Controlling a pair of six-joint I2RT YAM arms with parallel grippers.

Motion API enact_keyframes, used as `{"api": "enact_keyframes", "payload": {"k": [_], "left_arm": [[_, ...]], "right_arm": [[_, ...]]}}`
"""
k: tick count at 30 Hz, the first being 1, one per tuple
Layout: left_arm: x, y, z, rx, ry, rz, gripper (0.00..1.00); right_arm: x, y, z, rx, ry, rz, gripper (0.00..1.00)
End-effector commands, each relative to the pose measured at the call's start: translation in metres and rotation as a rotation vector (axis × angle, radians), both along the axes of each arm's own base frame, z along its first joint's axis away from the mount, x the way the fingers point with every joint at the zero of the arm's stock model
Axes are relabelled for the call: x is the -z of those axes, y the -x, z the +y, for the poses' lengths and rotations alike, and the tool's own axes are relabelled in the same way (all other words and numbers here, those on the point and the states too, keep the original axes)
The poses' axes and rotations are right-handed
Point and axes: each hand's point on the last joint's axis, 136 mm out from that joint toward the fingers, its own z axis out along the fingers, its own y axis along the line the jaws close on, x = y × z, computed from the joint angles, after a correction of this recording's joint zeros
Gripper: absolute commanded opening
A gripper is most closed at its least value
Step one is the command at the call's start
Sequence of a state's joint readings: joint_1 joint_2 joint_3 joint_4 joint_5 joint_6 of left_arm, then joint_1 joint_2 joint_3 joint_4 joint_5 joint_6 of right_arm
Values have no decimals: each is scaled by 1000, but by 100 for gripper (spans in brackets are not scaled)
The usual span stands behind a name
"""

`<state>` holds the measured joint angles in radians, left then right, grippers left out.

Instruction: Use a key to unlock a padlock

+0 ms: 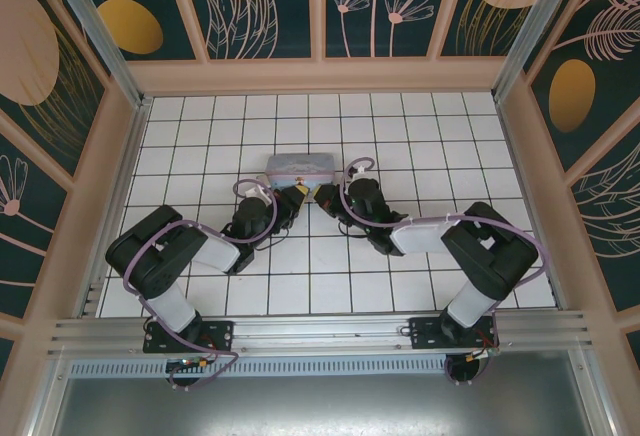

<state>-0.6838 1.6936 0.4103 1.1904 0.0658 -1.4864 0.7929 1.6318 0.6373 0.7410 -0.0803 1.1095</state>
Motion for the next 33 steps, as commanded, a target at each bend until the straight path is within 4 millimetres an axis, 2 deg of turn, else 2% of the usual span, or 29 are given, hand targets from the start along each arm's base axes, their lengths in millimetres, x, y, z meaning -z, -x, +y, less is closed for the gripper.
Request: {"api": "enact_keyframes", "payload": {"k": [1,8,13,17,18,21,24,26,28,33], "left_arm": [[-1,70,-58,408,21,11,0],[-2,66,-58,397,27,12,0],[-1,66,-58,393,26,14,0],[-5,66,-59,396,35,4,0],[1,66,-59,399,31,16,0],[1,68,-60,408,35,20,0],[3,72,-58,418,29,22,0],[-6,75,-56,425,37,4,0],[-6,78,-55,433,38,6,0],[-10,87,-53,459,66,12,0]], "right_arm": [[-91,32,58,-199,-302,-161,0],[-88,40,55,-121,-557,-20,0],[-86,40,53,-99,-590,-1,0],[-91,45,60,-130,-626,14,0],[-92,46,63,-145,-625,13,0],[-87,42,71,-183,-520,-30,0],[-72,35,77,-209,-251,-111,0],[-65,32,75,-215,-114,-160,0],[-62,33,71,-225,-78,-183,0],[-61,38,61,-217,-189,-152,0]]}}
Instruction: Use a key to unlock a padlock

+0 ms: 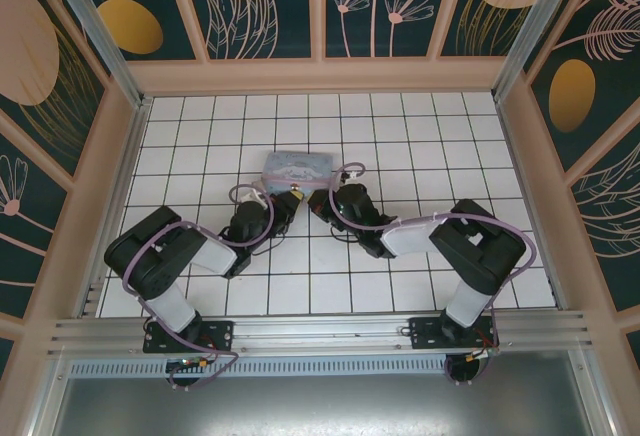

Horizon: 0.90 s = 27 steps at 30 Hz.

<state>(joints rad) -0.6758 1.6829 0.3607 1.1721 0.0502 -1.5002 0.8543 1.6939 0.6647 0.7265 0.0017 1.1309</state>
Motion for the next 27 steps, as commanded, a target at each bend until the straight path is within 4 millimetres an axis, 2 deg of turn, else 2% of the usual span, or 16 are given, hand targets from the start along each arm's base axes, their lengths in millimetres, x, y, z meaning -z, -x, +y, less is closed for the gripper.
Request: {"api": "enact_keyframes", "payload": {"k": [1,5,14,27], "left_arm": [[-30,81,-66,487,117,-34,0],[-35,88,-63,497,147,-30,0],[-50,93,-52,468,168,-64,0],[-70,86,-41,399,132,-110,0]], "right_arm": [[-82,35,46,-240,-267,-169,0],[-86,42,39,-225,-377,-135,0],[-91,59,35,-197,-491,-61,0],[-93,66,34,-163,-574,-19,0]]}}
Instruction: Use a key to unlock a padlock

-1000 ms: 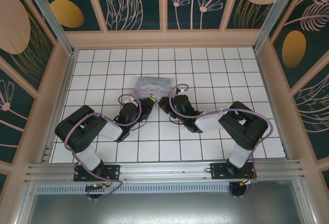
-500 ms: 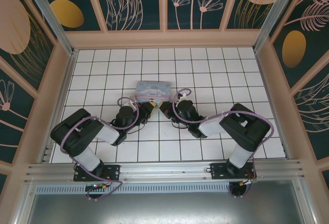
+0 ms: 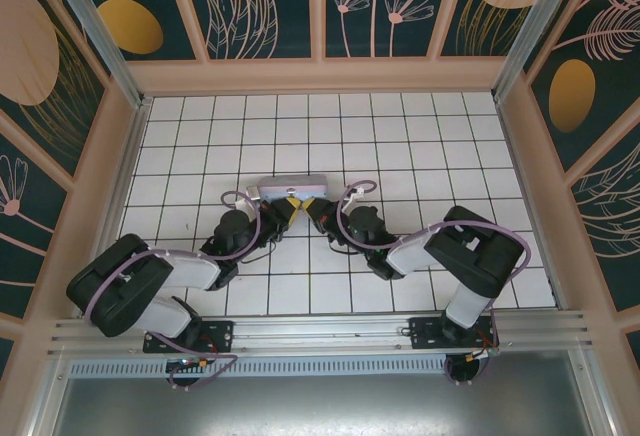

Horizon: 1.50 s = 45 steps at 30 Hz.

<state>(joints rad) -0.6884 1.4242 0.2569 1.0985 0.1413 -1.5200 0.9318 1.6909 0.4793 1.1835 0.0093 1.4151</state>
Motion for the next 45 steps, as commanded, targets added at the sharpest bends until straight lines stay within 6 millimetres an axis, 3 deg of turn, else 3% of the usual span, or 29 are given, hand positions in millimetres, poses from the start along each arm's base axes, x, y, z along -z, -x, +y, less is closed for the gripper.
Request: {"api": "enact_keyframes", "payload": {"k": [1,6,11,15,19,25,34,39,45], "left_arm": [[-30,47,-47,299,49,-80,0],[-17,43,-47,285,21,-57,0],[5,36,-41,237,-28,-33,0],[21,32,-39,209,-69,-4,0],[31,28,-36,187,-113,4,0],[31,22,-36,180,-158,-20,0],[26,14,-36,182,-209,-43,0],[29,13,-36,182,-216,-37,0],[29,13,-39,198,-204,-32,0]], "right_arm": [[-59,29,32,-158,-204,-92,0],[-53,29,55,-203,-149,-94,0],[-38,24,41,-149,-95,-90,1],[-33,20,25,-105,-65,-90,26],[-31,20,10,-79,-23,-92,40],[-18,28,-14,-74,98,-78,61],[-21,35,-48,-106,498,-205,63],[-20,35,-67,-79,606,-249,62],[-14,43,-61,-149,807,-382,54]]}}
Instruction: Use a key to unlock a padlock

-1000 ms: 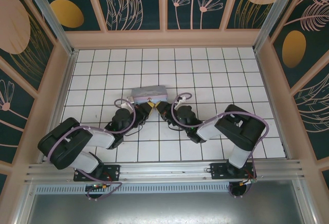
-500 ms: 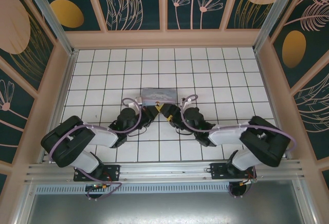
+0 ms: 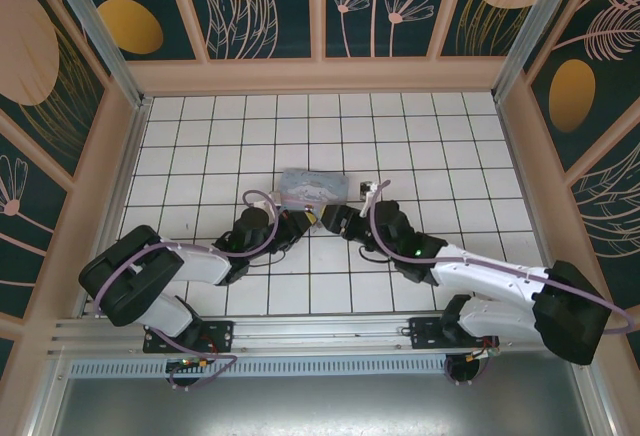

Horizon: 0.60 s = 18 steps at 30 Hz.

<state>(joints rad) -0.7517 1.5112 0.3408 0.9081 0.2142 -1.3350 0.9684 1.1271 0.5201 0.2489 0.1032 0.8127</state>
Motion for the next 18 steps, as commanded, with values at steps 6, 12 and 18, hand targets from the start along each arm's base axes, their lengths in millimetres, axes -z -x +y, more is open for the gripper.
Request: {"api": "enact_keyframes", "payload": {"k": [6,12,18], "left_arm": [[-18,-4,-11,46,33,-33,0],[-20,-4,-13,55,43,-19,0],[-20,-3,-13,58,39,-21,0]], "right_arm": [[21,3,17,-96,432,-203,49],[43,1,22,-94,621,-275,45],[54,4,12,-68,654,-272,43]]}}
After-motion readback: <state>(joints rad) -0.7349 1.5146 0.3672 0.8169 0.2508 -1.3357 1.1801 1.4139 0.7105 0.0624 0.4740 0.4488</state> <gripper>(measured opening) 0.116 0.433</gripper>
